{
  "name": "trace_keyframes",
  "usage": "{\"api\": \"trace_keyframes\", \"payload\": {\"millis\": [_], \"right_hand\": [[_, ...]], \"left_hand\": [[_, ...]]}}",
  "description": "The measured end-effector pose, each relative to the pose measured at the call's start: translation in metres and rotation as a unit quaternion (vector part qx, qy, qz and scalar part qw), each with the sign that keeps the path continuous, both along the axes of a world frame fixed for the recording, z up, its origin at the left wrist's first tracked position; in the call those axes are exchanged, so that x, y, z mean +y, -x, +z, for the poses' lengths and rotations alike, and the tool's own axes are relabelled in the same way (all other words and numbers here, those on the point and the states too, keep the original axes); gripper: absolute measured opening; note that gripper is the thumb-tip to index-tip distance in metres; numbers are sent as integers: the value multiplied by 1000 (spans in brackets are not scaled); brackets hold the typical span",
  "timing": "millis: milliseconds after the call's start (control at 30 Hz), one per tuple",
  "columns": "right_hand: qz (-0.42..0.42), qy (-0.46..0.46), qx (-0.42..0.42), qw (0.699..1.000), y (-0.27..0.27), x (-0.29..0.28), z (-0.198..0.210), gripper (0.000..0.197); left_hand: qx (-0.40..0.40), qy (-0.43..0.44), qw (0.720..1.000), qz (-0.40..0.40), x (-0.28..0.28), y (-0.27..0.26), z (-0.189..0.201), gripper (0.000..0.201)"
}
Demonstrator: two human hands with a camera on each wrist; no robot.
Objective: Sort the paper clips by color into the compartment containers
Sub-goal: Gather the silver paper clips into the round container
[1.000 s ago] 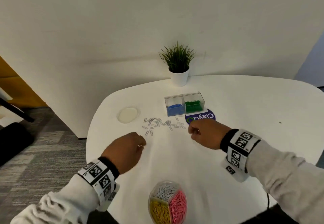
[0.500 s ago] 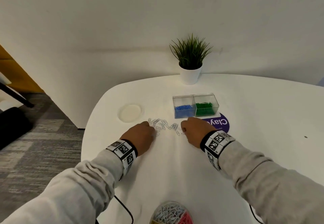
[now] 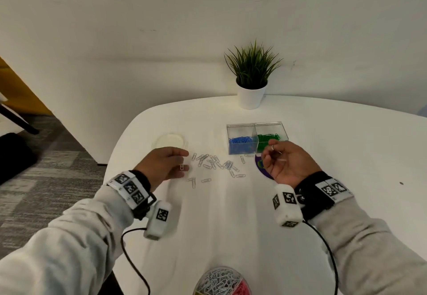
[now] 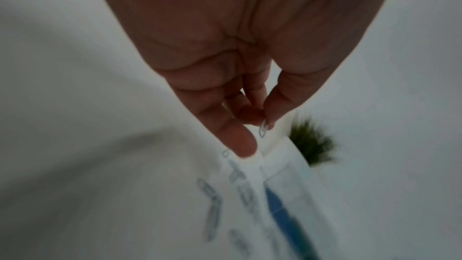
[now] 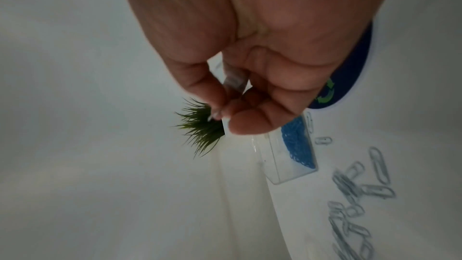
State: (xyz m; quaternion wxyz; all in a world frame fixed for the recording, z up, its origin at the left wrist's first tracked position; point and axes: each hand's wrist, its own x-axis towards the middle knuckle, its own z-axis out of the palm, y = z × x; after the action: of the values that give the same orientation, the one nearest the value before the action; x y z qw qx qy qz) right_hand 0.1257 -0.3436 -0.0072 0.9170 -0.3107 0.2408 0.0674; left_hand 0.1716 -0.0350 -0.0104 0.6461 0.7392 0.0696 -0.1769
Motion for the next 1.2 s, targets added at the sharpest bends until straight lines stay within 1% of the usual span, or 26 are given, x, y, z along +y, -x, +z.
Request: {"api": "trace_keyframes", "payload": {"millis": [67,133,167,200,233,267,300,333,367,467,567,633,667,700,733,800,833,867,900,933,1033,1067,1100,1133,1167,1200], "right_hand": [[3,31,34,999,-3,4,-2,17],[57,177,50,981,-8,14,-4,16],[114,304,42,945,-10,21,-4,14],[189,457,21,869,-12,28,-6,14],[266,600,-18,754,-13,34,-10,16],[327,706,-61,625,-14,39,-15,19],[363,763,-89,527,-14,43,-19,19],[373,792,-106,471,-14,46,-21,18],[374,808,-118,440,-13,47,-23,16],[384,829,-140,382,-13,49,-25,15],[394,834,-137,361,-8,53,-21,11],[406,833,-124,355,-8,51,-18,12],[411,827,-115,366,-9,48,-16,13],[407,814,-106,401,-11,46,-12,15],[389,784,-89,476,-15,41,-10,17],[302,611,-34,731,-20,30,-5,15],[242,495,-10,835,-21,24,-3,14],[188,397,0,898,-22,17,-2,15],[153,334,5,930,-23,11,0,18],[136,299,10,945,-23,7,-1,21],[142,308,33,940,-31,5,-5,19],[166,373,32,912,-34,6,-6,14],[205,484,22,850,-38,9,-6,10],[249,616,5,747,-40,13,-7,11],[277,728,-20,627,-42,17,-10,16],[294,800,-35,522,-43,22,-12,22]], "left_hand": [[71,110,989,64,2,1,3,24],[82,68,991,78,0,1,2,28],[67,0,996,57,-2,1,0,28],[40,-90,995,10,-3,1,-2,27],[1,-193,979,-60,-5,1,-5,25],[-49,-301,942,-137,-6,1,-8,20],[-97,-394,893,-196,-7,2,-11,16],[-130,-463,848,-225,-8,5,-14,18],[-154,-505,815,-238,-8,8,-16,23],[-215,-536,775,-256,-11,14,-23,24],[-268,-553,744,-262,-15,18,-27,19],[-258,-559,742,-265,-14,20,-26,16],[-243,-553,751,-266,-13,19,-25,13],[-226,-537,769,-261,-10,16,-24,11],[-207,-513,797,-244,-8,12,-22,8],[-142,-415,881,-178,-3,4,-16,4],[-75,-318,937,-122,-2,0,-13,11],[4,-195,979,-63,-2,-2,-10,18],[68,-85,994,-9,-2,-3,-7,23],[112,-12,993,27,-2,-4,-3,25],[164,45,985,28,-6,-4,4,22],[163,32,986,12,-9,-4,5,21],[144,-5,990,-10,-13,-5,5,19],[104,-65,991,-42,-18,-5,5,16],[49,-152,983,-89,-22,-4,4,13],[-14,-247,958,-145,-26,-3,2,14]]}}
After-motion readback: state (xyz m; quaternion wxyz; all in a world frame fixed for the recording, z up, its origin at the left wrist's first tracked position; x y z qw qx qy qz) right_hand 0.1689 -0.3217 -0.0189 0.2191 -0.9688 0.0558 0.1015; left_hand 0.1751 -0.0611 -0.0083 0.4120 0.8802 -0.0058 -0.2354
